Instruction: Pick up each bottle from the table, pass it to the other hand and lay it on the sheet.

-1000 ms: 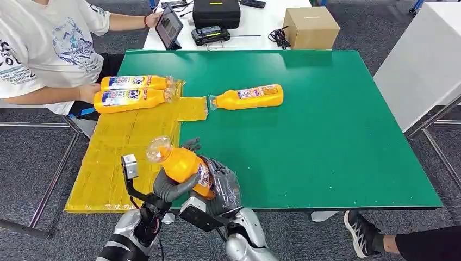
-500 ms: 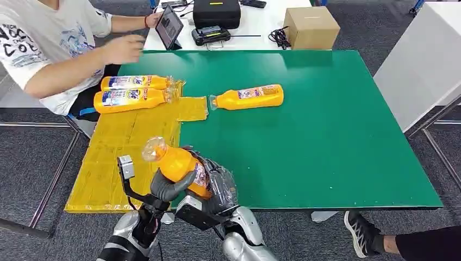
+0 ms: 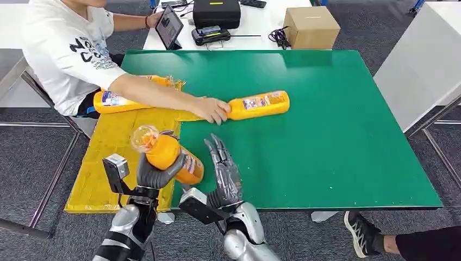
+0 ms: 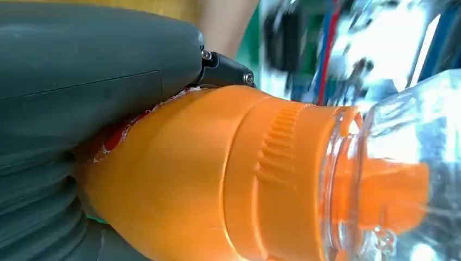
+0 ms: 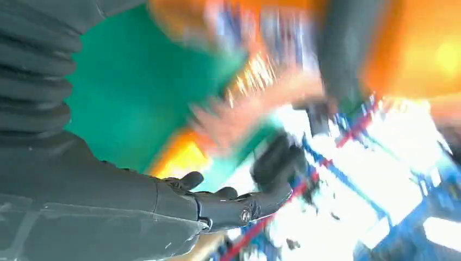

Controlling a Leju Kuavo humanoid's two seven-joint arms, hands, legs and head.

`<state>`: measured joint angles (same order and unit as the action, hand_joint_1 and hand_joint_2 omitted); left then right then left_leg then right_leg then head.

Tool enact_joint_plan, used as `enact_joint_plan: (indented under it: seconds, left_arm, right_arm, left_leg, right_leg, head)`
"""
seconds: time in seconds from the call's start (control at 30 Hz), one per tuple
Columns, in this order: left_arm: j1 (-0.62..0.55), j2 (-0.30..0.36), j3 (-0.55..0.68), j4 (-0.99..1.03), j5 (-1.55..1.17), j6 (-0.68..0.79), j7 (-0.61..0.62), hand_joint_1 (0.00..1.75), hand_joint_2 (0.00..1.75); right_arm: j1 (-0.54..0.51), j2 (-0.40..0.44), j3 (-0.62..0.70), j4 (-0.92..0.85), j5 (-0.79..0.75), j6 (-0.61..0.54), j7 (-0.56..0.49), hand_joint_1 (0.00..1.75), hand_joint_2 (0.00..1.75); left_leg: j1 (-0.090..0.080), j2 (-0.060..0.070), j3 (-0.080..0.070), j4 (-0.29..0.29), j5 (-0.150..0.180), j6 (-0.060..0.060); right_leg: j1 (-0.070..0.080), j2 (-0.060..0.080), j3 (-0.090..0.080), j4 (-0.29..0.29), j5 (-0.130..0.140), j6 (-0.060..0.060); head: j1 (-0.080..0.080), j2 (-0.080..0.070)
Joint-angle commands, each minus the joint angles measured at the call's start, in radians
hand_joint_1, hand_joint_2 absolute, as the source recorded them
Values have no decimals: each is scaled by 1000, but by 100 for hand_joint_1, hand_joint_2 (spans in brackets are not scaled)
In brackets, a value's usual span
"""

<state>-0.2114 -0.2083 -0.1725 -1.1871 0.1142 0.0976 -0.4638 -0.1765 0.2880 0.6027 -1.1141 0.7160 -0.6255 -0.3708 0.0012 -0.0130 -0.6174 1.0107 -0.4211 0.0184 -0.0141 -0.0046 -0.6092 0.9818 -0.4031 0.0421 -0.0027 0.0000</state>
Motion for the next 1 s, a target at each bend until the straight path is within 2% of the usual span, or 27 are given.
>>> enact_joint_plan:
  seconds: [0.03,0.17,0.43,0.53,0.63,0.67,0.73,0.87,1.0]
  left_arm:
    - [-69,-18,120,17,-78,69,-29,175,175]
    - [-86,-11,119,20,-153,132,-70,175,175]
    - [-90,-9,122,18,-152,130,-70,175,175]
    - [-113,18,120,12,-322,287,-122,175,175]
    - [-166,91,106,61,-731,562,-111,175,175]
    - [-173,94,145,64,-898,601,-100,175,175]
    - [-179,90,166,87,-897,601,-123,175,175]
    - [-159,-13,434,4,-1358,601,-188,175,175]
    - [-141,-30,534,-57,-1522,601,-199,175,175]
  right_arm:
    - [39,-49,-1,-236,62,-31,31,0,0]
    - [36,-45,12,-250,48,-46,16,0,0]
    - [35,-46,12,-253,48,-46,16,0,0]
    - [34,-49,18,-298,-6,-46,-19,0,0]
    - [23,-55,26,-348,-42,-15,-30,0,0]
    - [19,-54,27,-350,-69,5,-31,0,0]
    - [16,-51,25,-344,-70,4,-32,0,0]
    - [4,-49,31,-319,-109,17,-53,0,0]
    - [2,-54,34,-310,-121,19,-58,0,0]
  left_leg:
    - [1,0,4,1,-2,-1]
    - [1,0,2,1,-1,-1]
    - [1,1,3,0,-2,-1]
    - [1,1,3,0,-1,-1]
    - [1,2,3,1,-2,-1]
    - [1,2,2,1,-1,-1]
    - [1,4,5,0,-2,-1]
    - [1,4,4,0,-2,-1]
    - [1,6,5,1,-3,-1]
  right_leg:
    - [1,-1,5,0,-2,-2]
    - [1,-1,3,0,-1,-1]
    - [1,1,4,-1,-1,-1]
    - [1,0,3,0,-1,-1]
    - [1,1,4,1,-2,-2]
    - [1,1,3,0,-1,-2]
    - [2,3,4,0,-1,-2]
    - [1,3,3,0,0,-1]
    - [2,4,5,0,-1,-2]
  head:
    - [0,0]
    - [0,0]
    - [0,0]
    - [0,0]
    - [0,0]
    - [0,0]
    - [0,0]
    - [0,0]
    - [0,0]
